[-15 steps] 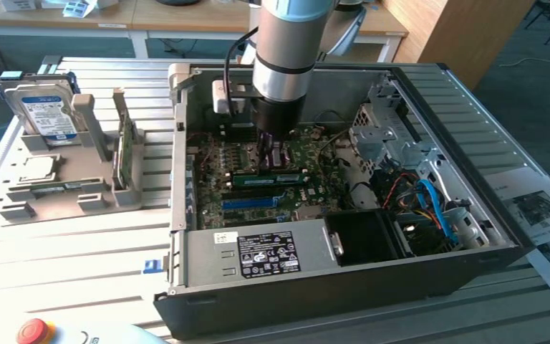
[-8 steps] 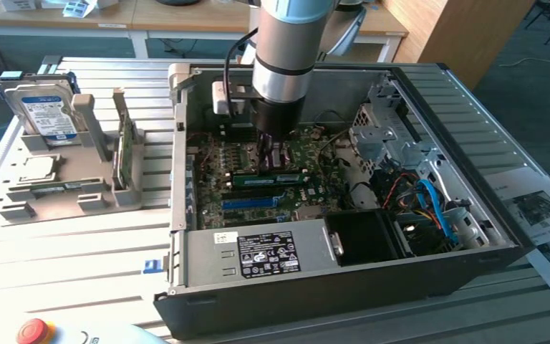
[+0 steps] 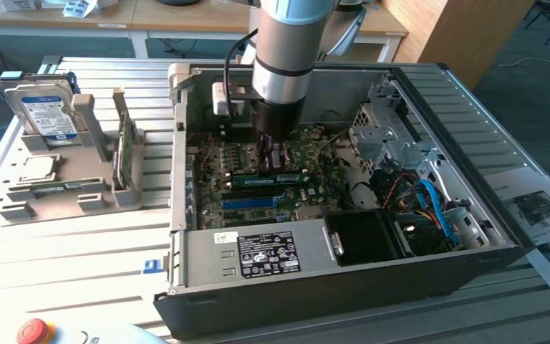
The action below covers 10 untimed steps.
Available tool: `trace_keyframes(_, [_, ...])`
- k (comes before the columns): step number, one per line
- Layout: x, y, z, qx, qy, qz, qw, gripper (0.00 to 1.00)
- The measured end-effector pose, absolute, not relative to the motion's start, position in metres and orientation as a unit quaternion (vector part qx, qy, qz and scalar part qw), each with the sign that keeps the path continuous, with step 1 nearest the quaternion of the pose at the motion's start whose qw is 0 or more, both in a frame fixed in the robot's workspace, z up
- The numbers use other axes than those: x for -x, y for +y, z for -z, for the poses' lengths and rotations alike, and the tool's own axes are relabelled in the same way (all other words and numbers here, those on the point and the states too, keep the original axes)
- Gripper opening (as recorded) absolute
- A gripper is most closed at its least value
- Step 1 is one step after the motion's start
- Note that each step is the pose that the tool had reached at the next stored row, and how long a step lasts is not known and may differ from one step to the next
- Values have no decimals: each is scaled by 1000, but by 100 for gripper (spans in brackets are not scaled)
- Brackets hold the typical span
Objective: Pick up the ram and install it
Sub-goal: 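Press down the ram until it locks into place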
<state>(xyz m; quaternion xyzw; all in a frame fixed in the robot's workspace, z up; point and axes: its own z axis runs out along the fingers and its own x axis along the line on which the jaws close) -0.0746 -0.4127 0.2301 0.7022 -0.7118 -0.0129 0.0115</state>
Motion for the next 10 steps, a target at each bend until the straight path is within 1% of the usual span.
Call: trace_keyframes(10, [75,-413,-229,-702,-712,13,11,11])
